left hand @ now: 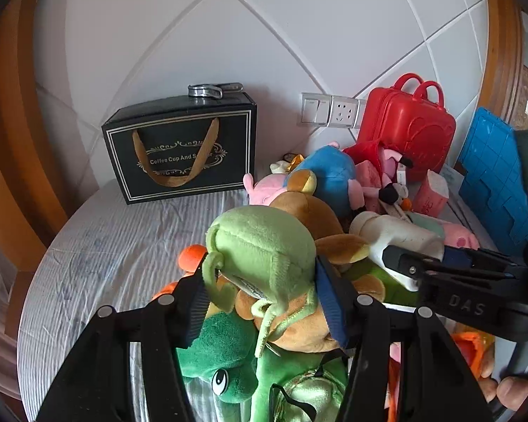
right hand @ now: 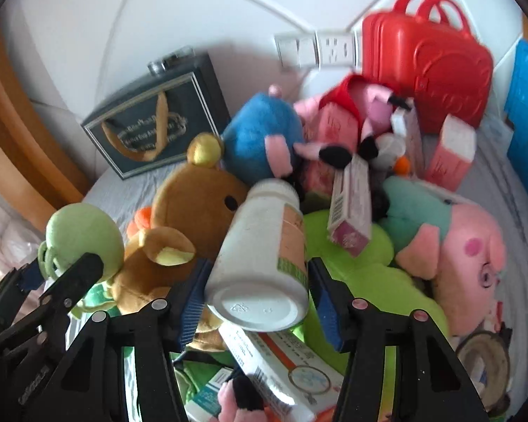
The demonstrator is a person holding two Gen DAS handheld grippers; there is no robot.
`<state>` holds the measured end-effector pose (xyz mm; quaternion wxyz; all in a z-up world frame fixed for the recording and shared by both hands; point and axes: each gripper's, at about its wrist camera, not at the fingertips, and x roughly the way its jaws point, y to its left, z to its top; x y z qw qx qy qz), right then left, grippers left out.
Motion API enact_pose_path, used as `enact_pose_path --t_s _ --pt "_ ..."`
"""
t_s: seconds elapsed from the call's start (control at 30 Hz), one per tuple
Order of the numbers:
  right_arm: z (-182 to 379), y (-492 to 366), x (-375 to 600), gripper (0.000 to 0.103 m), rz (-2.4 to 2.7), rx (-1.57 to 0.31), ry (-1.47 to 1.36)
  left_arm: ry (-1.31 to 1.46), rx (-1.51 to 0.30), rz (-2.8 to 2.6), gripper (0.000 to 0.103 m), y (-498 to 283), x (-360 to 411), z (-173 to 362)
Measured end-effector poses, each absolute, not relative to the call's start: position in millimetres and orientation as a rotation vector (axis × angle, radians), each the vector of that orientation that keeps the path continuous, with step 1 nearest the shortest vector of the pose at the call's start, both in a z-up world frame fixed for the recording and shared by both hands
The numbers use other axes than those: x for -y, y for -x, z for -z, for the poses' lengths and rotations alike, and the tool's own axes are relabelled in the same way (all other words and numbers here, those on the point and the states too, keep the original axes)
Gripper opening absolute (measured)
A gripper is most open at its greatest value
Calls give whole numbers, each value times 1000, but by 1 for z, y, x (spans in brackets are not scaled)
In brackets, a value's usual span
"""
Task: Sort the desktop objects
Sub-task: 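Grasp the white pill bottle with the right tool while the left tool holds the frog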
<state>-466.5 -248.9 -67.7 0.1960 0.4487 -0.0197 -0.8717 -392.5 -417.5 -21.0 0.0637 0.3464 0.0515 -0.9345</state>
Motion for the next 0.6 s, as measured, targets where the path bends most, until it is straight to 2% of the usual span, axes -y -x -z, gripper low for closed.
enact_pose_path --t_s 0.23,0.6 --pt "11 413 239 53 2515 -15 -1073 -939 -118 2873 55 349 394 -23" --pt "-70 317 199 52 2575 -24 -828 -761 -72 2921 55 263 338 -83"
